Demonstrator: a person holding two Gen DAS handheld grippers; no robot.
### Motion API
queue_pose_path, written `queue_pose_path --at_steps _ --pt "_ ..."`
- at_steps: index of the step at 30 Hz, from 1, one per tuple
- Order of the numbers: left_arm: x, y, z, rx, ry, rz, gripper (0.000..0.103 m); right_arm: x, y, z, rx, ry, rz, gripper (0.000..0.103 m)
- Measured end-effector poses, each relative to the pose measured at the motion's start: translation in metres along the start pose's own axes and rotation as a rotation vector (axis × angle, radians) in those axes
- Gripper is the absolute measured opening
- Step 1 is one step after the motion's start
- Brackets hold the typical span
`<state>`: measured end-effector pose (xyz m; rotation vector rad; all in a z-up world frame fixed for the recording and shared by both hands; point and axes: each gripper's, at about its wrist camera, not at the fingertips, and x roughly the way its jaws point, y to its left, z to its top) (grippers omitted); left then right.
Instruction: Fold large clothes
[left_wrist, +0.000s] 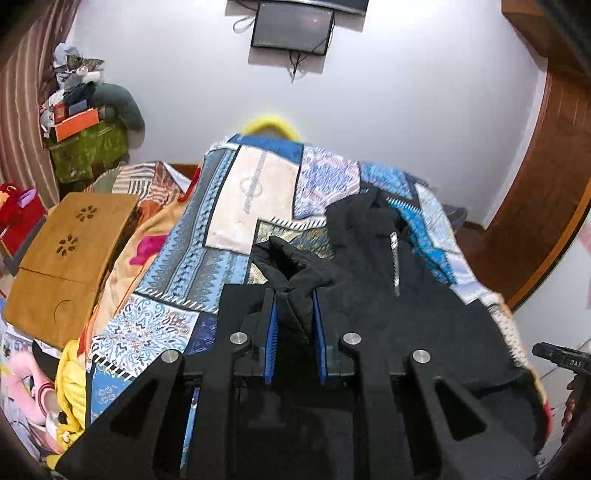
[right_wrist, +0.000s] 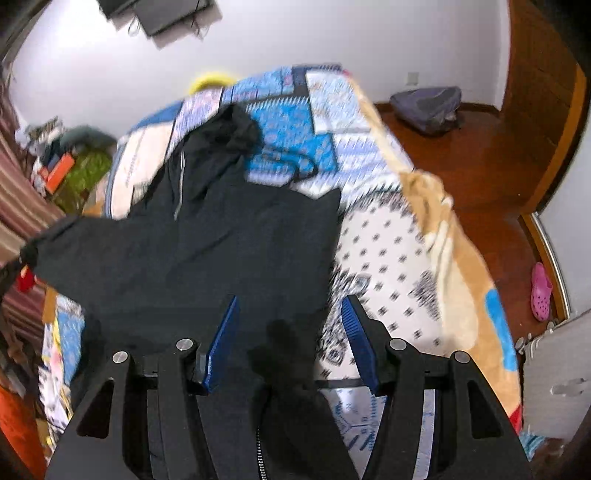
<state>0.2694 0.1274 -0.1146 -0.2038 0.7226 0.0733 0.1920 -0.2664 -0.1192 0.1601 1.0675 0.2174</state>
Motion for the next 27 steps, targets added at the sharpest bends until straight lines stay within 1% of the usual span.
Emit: queue_pose_path --at_steps 3,5,8,9,12,13,15,18,19,20,22,24,27 --pt "0.026 0.014 -0.019 0.001 0.079 0.03 0.017 0.019 0.001 -0.01 0.012 0.07 0.037 0.053" --pt "0.041 0.023 -0.038 -0.002 0.135 0.052 0.018 0.03 0.0 -0.017 0.035 0.105 0.057 0.053" --pt "0.063 0.035 -0.063 -0.018 0.223 0.065 0.019 0.038 -0.002 -0.023 0.048 0.122 0.058 0.053" --pt "0.072 0.041 -0.074 -0.021 0.264 0.065 0.02 0.038 -0.002 -0.025 0.049 0.124 0.056 0.054" --pt "0.091 0.046 -0.096 0.003 0.356 0.068 0.024 0.041 -0.001 -0.029 0.051 0.137 0.045 0.055" --pt "0.095 0.046 -0.1 0.011 0.373 0.064 0.025 0.041 -0.001 -0.029 0.047 0.139 0.042 0.055" --pt "0.094 0.047 -0.101 0.021 0.373 0.062 0.03 0.04 0.001 -0.028 0.039 0.144 0.035 0.055" --pt "0.089 0.044 -0.092 0.066 0.385 0.092 0.038 0.037 0.003 -0.023 0.029 0.149 0.028 0.055" --pt "0.086 0.042 -0.087 0.085 0.38 0.105 0.038 0.034 0.005 -0.02 0.019 0.143 0.025 0.055" --pt "0.081 0.041 -0.082 0.107 0.37 0.12 0.04 0.03 0.006 -0.017 0.006 0.134 0.022 0.055" --pt "0.073 0.038 -0.069 0.138 0.347 0.138 0.047 0.024 0.009 -0.009 -0.016 0.112 0.017 0.055" --pt "0.062 0.035 -0.053 0.166 0.302 0.142 0.056 0.015 0.013 0.0 -0.037 0.08 0.016 0.055" --pt "0.052 0.025 -0.026 0.194 0.247 0.134 0.058 0.001 0.021 0.02 -0.068 0.019 0.018 0.055"
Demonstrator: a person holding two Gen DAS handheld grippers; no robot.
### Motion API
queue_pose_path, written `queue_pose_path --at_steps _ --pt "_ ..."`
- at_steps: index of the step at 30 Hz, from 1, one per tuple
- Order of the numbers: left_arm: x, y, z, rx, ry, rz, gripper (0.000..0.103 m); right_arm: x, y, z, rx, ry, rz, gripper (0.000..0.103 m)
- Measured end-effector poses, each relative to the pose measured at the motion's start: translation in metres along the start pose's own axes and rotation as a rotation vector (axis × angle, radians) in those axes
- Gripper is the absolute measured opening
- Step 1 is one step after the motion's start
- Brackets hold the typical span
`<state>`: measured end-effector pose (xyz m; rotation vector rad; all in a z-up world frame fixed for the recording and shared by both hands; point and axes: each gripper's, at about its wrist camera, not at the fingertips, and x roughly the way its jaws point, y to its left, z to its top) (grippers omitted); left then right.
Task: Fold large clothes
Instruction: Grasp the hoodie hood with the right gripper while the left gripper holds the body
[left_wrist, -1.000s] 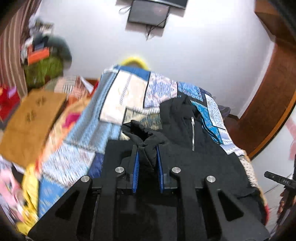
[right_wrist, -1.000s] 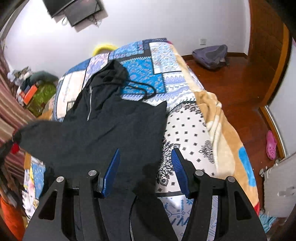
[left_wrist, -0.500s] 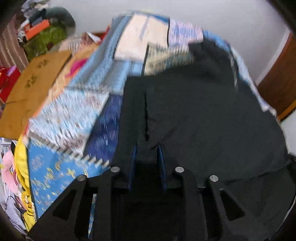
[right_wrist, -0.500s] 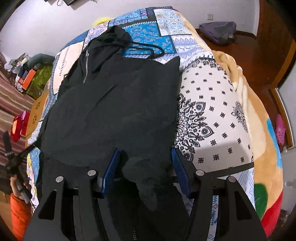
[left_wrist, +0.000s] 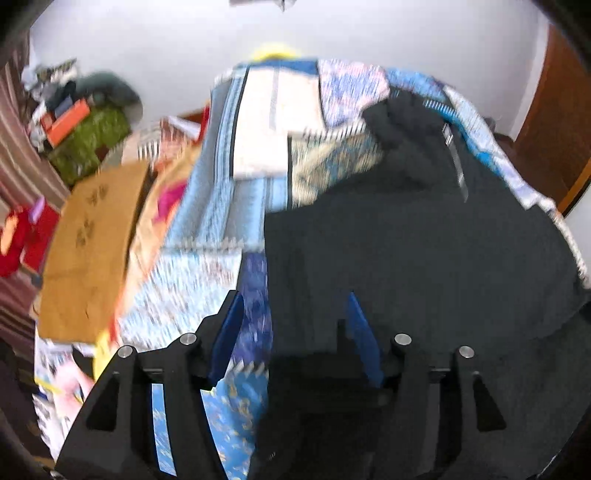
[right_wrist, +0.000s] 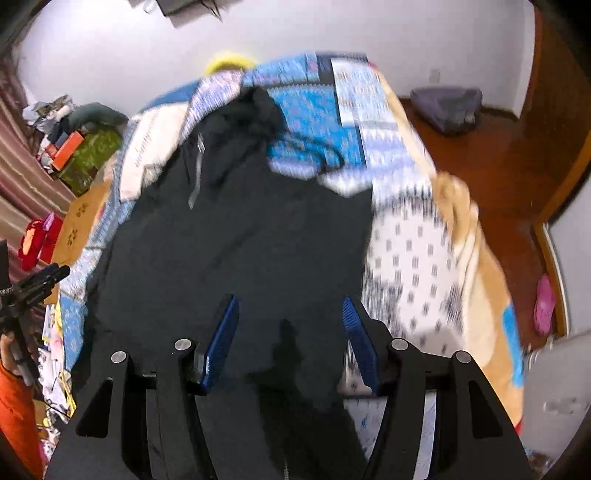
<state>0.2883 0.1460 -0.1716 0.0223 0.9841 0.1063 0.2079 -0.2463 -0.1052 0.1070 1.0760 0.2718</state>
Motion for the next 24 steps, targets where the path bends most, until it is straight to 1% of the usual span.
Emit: queue_pose_path --at_steps 3,6,10,13,14,17,20,21,23,24 --pt "-0.018 -0.008 0.032 0.015 -0.059 -0.037 0.06 -0.009 0.009 0.024 -0.023 -0.062 0.011 0.055" --pt "-0.026 -0.022 0.065 0.026 -0.106 -0.07 0.061 -0.012 0.018 0.049 -0.044 -0.117 0.029 0.055" --pt "-0.016 -0.04 0.111 0.036 -0.136 -0.131 0.061 -0.001 0.032 0.079 -0.071 -0.153 0.04 0.055" --pt "0.001 -0.058 0.142 0.061 -0.136 -0.147 0.061 0.017 0.039 0.103 -0.076 -0.159 0.062 0.055" --pt "0.005 -0.064 0.147 0.069 -0.137 -0.148 0.061 0.027 0.04 0.113 -0.072 -0.156 0.07 0.055" --pt "0.032 -0.087 0.171 0.095 -0.138 -0.158 0.061 0.054 0.039 0.133 -0.06 -0.144 0.07 0.055" --pt "0.072 -0.106 0.188 0.076 -0.103 -0.179 0.061 0.097 0.029 0.156 -0.018 -0.097 0.059 0.055" --pt "0.086 -0.112 0.192 0.071 -0.089 -0.192 0.061 0.104 0.026 0.16 -0.002 -0.089 0.057 0.055" --pt "0.11 -0.124 0.199 0.06 -0.069 -0.206 0.061 0.131 0.017 0.174 0.042 -0.09 0.055 0.055" --pt "0.122 -0.128 0.202 0.051 -0.065 -0.216 0.061 0.138 0.015 0.18 0.051 -0.096 0.044 0.055"
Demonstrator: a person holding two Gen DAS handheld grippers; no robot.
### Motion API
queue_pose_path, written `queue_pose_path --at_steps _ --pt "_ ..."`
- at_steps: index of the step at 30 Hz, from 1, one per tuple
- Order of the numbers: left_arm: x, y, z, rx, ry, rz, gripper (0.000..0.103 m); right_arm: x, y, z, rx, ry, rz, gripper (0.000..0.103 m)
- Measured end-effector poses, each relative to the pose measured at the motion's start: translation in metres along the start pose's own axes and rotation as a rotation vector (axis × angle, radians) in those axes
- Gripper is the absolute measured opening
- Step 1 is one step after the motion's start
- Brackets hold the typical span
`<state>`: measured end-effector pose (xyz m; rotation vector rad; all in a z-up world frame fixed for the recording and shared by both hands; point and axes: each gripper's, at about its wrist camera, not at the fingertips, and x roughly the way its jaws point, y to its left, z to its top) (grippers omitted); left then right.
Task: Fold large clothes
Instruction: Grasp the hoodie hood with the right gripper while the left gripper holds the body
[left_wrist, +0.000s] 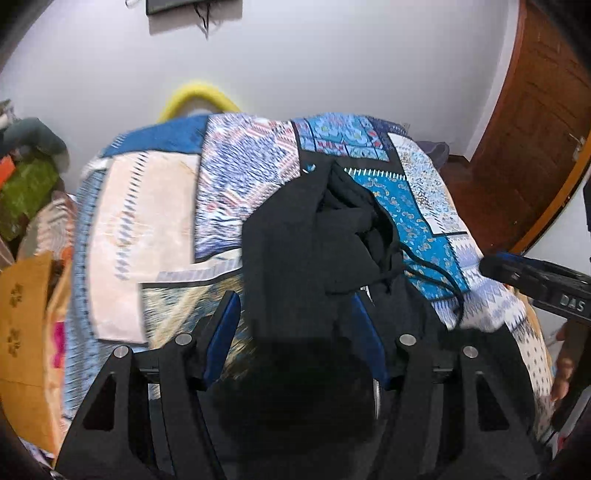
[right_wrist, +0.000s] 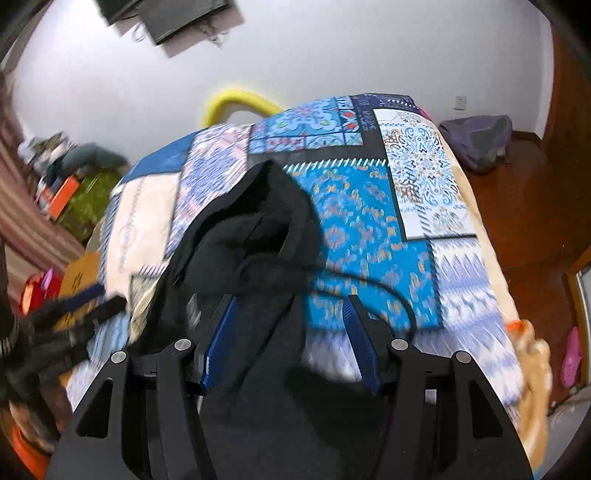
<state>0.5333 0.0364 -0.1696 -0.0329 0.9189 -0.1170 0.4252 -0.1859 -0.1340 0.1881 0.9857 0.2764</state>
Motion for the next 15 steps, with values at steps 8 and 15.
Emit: queue_pose_path --at_steps 8,15 --pt "0.076 0.005 0.012 -0.098 0.003 -0.003 0.061 0.083 -0.008 0.03 0.101 0.067 0.002 0.055" --pt "0.114 0.029 0.002 -0.186 0.06 0.016 0.035 0.133 -0.01 0.014 0.14 0.16 -0.017 0.046"
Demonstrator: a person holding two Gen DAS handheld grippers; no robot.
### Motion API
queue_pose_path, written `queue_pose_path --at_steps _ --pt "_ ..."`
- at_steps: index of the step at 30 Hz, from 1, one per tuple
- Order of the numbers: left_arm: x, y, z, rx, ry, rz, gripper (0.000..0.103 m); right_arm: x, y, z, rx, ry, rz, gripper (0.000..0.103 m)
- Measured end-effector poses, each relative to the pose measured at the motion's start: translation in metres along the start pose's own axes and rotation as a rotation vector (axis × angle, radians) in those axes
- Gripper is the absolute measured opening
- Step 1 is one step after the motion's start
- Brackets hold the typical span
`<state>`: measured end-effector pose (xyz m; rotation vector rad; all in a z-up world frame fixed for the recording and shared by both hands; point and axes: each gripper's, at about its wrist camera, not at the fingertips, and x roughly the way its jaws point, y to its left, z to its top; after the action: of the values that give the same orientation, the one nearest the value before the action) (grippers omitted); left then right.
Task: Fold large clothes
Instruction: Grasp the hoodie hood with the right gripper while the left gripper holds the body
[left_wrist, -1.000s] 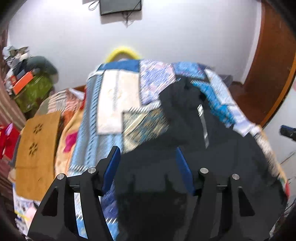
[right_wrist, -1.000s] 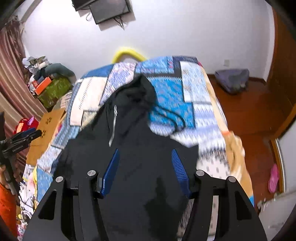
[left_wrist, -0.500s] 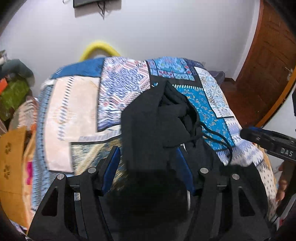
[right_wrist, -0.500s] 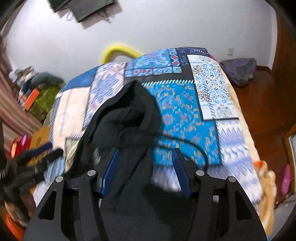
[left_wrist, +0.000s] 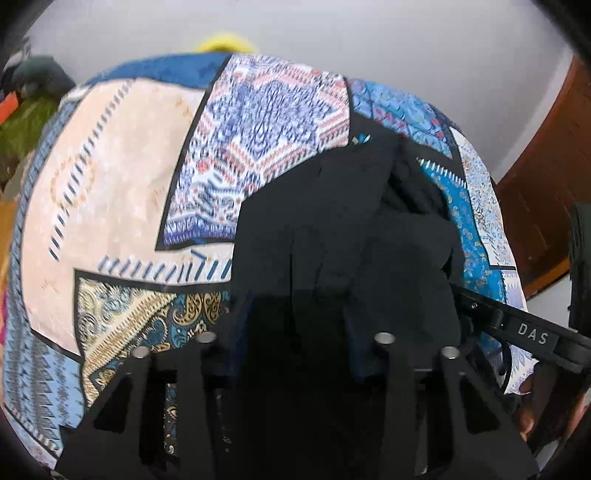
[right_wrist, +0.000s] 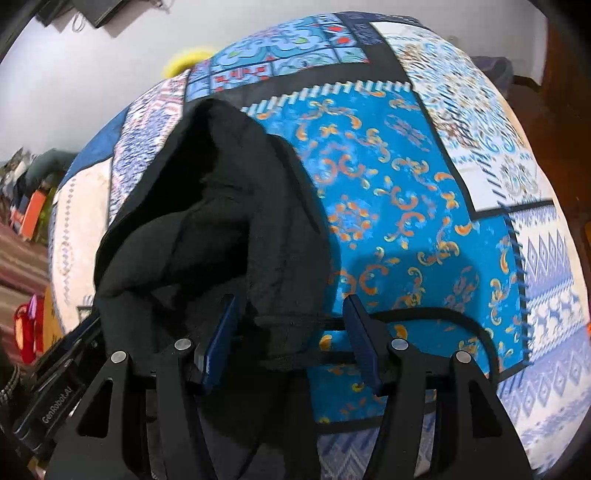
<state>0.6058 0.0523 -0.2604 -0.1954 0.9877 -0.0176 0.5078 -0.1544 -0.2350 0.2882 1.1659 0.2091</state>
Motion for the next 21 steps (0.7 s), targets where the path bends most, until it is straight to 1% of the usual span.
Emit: queue_pose_path --at_steps 1,2,3,5,7,9,11,12,14,15,17,18,20,21 --pt "0.0 0.001 -0.002 -0.002 -0.004 0.006 0.031 -0.002 -0.001 -0.004 0.002 -0.015 0.001 0.039" --pt "-0.002 0.0 -0.005 0.004 -0.007 0.009 0.022 -0.004 0.0 -0.006 -0.008 -0.02 -0.001 0.029" --pt "-0.006 -0.002 -0.006 0.016 -0.013 0.012 0.012 -0.008 0.002 -0.008 -0.028 -0.024 -0.005 0.026" --pt "-0.019 -0.007 -0.01 0.039 -0.038 0.035 0.01 -0.025 0.011 -0.014 -0.09 -0.063 -0.047 0.021" --pt "-0.034 -0.01 -0.011 0.053 -0.054 0.036 0.009 -0.046 0.019 -0.019 -0.147 -0.107 -0.067 0.019" --pt "-0.052 -0.007 -0.013 0.048 -0.068 0.012 0.009 -0.07 0.024 -0.024 -0.182 -0.134 -0.055 0.018" --pt "-0.077 -0.004 -0.018 0.043 -0.079 -0.025 0.009 -0.1 0.025 -0.033 -0.198 -0.155 -0.014 0.018" --pt "-0.088 -0.004 -0.022 0.049 -0.081 -0.029 0.009 -0.111 0.026 -0.037 -0.204 -0.166 0.0 0.018" --pt "-0.112 -0.007 -0.033 0.088 -0.083 -0.028 0.009 -0.135 0.029 -0.05 -0.234 -0.188 0.015 0.018" --pt "-0.124 -0.009 -0.04 0.114 -0.089 -0.025 0.009 -0.141 0.034 -0.054 -0.249 -0.197 0.015 0.018" --pt "-0.143 -0.013 -0.056 0.163 -0.094 -0.025 0.008 -0.164 0.043 -0.076 -0.285 -0.212 0.025 0.017" --pt "-0.157 -0.015 -0.069 0.19 -0.096 -0.026 0.008 -0.171 0.048 -0.084 -0.296 -0.216 0.033 0.017" --pt "-0.17 -0.016 -0.088 0.213 -0.089 -0.039 0.008 -0.188 0.051 -0.106 -0.319 -0.217 0.047 0.017" --pt "-0.177 -0.015 -0.099 0.218 -0.082 -0.046 0.008 -0.19 0.05 -0.111 -0.323 -0.217 0.054 0.017"
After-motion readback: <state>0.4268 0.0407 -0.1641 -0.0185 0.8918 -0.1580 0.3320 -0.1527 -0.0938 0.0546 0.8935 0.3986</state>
